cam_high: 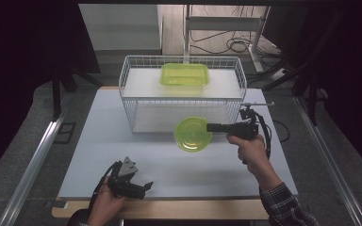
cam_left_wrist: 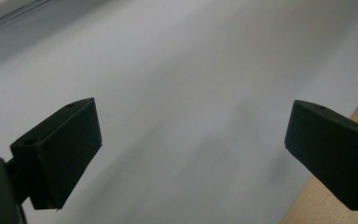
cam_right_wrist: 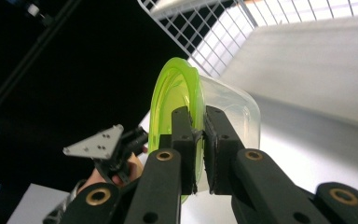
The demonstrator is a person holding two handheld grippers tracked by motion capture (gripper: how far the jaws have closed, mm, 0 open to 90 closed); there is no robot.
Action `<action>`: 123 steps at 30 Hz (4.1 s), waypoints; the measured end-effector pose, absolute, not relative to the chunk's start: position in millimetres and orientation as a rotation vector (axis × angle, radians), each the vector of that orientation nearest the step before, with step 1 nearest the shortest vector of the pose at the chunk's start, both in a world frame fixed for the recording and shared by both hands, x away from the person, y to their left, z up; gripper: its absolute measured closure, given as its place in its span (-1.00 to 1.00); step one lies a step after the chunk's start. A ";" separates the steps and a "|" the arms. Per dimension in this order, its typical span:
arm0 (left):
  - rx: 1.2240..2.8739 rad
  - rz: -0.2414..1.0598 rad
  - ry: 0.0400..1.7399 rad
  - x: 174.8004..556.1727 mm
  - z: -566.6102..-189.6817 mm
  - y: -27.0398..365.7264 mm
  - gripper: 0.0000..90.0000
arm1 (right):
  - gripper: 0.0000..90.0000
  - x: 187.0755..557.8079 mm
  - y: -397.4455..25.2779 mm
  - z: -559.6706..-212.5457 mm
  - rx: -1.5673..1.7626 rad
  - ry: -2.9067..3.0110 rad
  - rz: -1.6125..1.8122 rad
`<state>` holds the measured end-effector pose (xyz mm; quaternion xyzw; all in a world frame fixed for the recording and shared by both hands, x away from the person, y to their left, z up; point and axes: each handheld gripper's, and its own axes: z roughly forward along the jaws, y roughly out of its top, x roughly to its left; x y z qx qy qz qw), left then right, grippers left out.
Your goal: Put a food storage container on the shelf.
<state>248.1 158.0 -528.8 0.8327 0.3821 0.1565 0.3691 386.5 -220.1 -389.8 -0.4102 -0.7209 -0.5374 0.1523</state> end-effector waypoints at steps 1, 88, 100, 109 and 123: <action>2.138 0.404 0.980 248.2 -528.6 158.3 -0.92 | 0.85 388.6 -220.5 -384.3 -1.177 -2.056 -1.559; 2.146 0.391 0.978 248.3 -529.4 157.9 -0.92 | 0.33 468.9 -164.7 -257.6 -1.451 -2.436 -1.794; 2.113 0.399 0.980 247.5 -527.2 159.9 -0.92 | -0.02 452.2 -169.7 -276.0 -1.352 -2.535 -1.759; 2.114 0.400 0.981 247.6 -527.3 160.0 -0.92 | -0.20 441.6 -170.2 -284.3 -1.296 -2.618 -1.741; 2.118 0.406 0.976 247.8 -527.3 159.6 -0.92 | -0.37 426.5 -173.0 -297.8 -1.226 -2.692 -1.716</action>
